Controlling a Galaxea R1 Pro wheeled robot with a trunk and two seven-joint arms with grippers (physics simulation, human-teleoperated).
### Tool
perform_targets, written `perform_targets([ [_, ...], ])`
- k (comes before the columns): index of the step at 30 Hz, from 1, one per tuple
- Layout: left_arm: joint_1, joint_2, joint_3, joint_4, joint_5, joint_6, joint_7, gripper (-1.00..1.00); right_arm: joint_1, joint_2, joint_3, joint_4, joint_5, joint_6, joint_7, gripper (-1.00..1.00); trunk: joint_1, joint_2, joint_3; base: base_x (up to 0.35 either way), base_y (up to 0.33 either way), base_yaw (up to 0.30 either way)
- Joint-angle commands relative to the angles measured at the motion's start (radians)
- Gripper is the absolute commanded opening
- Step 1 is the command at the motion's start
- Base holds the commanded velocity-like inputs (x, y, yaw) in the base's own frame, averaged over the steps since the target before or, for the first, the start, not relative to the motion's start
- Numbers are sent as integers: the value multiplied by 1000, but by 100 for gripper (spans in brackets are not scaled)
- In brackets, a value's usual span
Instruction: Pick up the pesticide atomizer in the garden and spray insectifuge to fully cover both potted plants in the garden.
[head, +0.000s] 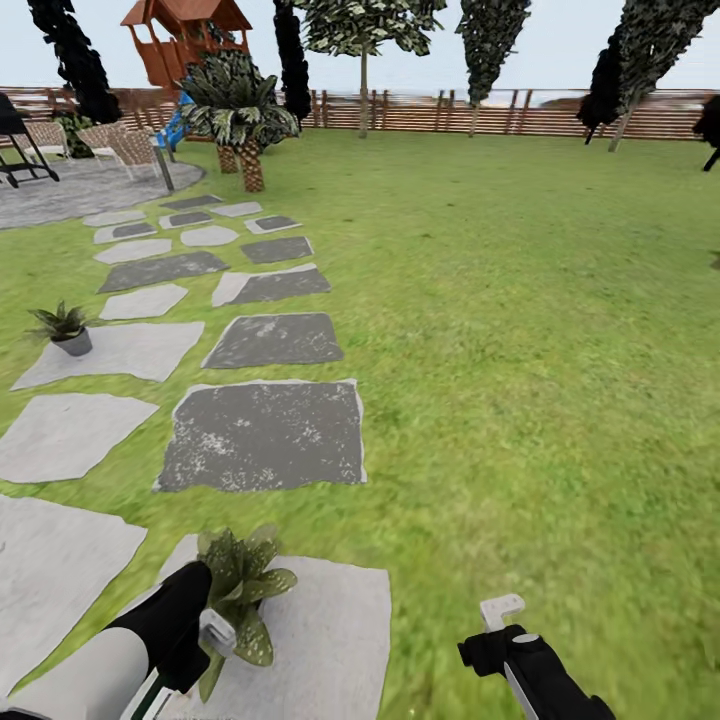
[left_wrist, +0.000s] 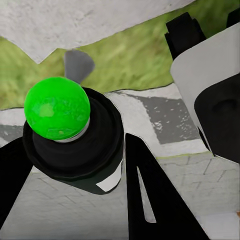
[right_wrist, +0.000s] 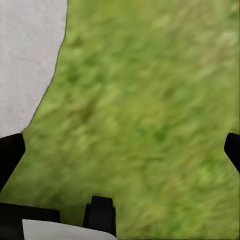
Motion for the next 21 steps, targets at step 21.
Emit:
perform_targets([
  [21, 0, -1, -6, -4, -9, 1, -9, -100, 0, -1, 2, -2, 8, 6, 5, 100, -1, 0, 3, -62, 287, -182],
])
